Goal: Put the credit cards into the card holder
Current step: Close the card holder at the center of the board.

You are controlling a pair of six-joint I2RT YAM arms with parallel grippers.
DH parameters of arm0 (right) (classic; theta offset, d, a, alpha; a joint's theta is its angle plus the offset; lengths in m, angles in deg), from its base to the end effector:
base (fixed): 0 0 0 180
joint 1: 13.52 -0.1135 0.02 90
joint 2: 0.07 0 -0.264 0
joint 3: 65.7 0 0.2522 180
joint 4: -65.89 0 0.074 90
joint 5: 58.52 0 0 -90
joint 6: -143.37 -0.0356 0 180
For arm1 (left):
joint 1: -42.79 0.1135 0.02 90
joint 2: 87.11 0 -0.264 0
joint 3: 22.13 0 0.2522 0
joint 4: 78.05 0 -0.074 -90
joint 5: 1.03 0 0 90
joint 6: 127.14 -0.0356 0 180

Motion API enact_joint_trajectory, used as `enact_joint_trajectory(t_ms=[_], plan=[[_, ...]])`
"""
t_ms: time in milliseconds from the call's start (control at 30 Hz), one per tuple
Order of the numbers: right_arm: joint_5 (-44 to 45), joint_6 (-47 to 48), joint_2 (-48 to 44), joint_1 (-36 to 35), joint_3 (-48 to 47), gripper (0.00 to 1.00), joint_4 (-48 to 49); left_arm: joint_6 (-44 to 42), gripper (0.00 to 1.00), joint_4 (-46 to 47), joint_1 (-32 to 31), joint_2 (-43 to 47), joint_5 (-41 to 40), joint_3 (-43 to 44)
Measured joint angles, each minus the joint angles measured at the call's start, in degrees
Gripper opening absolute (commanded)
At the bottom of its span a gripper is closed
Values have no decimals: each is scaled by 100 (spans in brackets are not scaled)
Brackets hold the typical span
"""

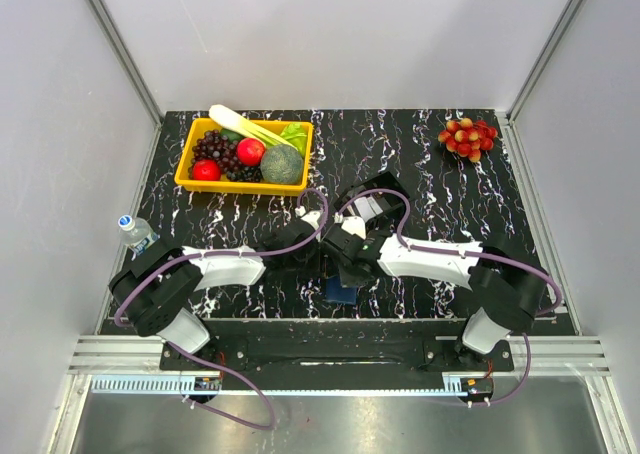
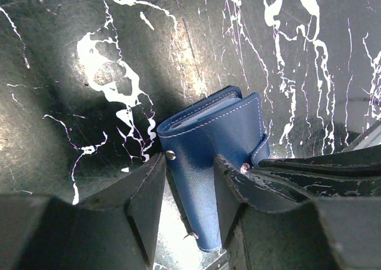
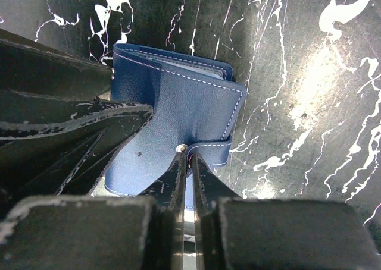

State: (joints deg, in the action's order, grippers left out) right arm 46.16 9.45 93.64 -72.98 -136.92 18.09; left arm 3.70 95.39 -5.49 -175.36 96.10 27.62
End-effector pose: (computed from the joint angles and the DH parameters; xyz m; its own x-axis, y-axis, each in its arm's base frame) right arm 0.1636 0.2595 0.1784 -0.8924 -0.1920 -0.4084 -0.2370 0.9695 0.0621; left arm 0.1874 -0.2168 0.1430 -0.8789 0.0107 -0.4769 0.2964 0.7956 -0.5284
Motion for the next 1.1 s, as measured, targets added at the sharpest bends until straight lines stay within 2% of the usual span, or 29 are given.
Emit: enact_joint_trajectory(t_ms=[67,1100], plan=[[-26,-11,-26,22,13,0,0,0,41,-2,0,0,-2,0],[-372,256,151,155,-179,0,-31,0,38,-20,0,0,-9,-2]])
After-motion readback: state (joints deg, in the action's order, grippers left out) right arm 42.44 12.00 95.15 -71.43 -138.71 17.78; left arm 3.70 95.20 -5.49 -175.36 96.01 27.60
